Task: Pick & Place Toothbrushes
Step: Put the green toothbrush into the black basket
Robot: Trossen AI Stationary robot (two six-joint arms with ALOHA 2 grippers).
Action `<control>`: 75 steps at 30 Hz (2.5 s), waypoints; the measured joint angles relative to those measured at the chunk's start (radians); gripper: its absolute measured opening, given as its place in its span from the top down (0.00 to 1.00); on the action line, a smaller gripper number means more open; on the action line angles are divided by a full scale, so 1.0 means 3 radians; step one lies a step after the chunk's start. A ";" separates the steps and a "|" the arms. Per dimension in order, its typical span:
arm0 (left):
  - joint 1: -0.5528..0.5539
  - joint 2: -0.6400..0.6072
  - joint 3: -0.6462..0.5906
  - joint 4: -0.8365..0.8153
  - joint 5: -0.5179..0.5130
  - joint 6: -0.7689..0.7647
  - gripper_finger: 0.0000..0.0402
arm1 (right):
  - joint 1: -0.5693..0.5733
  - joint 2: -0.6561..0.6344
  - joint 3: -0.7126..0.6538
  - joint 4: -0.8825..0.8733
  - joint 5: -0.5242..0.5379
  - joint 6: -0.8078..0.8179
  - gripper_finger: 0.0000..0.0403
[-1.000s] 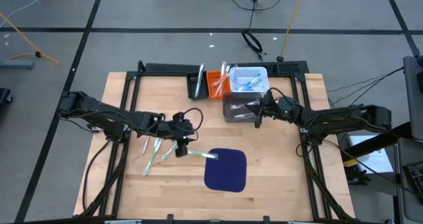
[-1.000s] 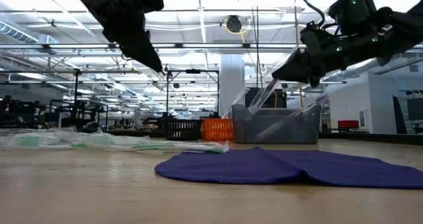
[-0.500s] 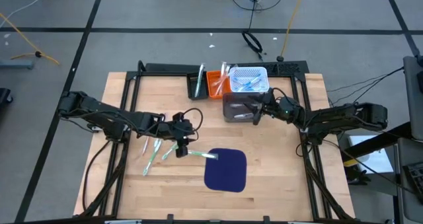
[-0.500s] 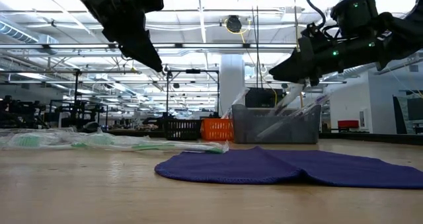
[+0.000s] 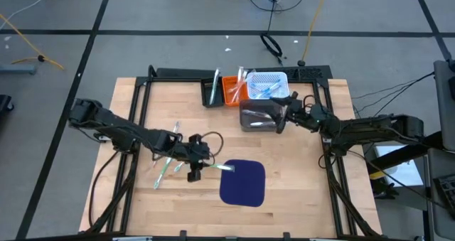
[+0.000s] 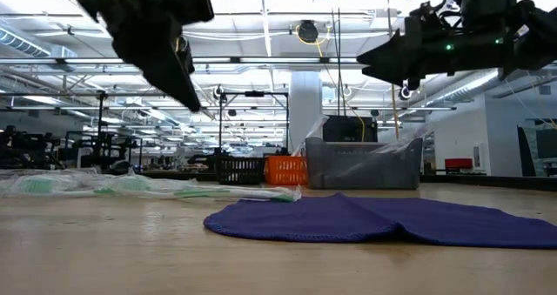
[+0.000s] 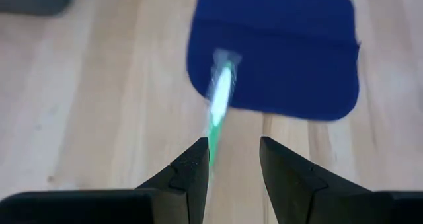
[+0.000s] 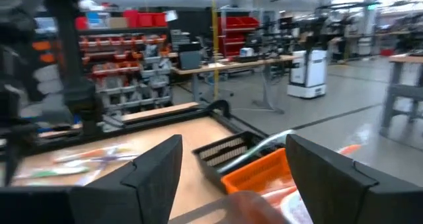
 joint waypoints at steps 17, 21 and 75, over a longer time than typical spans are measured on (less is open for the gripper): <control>0.0038 0.0869 0.0000 0.0001 0.0025 -0.0072 0.66 | 0.0359 -0.0047 0.0000 -0.0081 -0.0133 0.0004 0.39; 0.0072 0.0940 0.0005 -0.0002 0.0061 -0.0102 0.66 | 0.0359 -0.0047 0.0000 -0.0092 -0.0133 0.0004 0.39; 0.0555 -0.0022 -0.0001 0.2380 -0.0840 0.0924 1.00 | 0.0704 0.0779 0.0964 0.0094 -0.0658 0.0027 0.39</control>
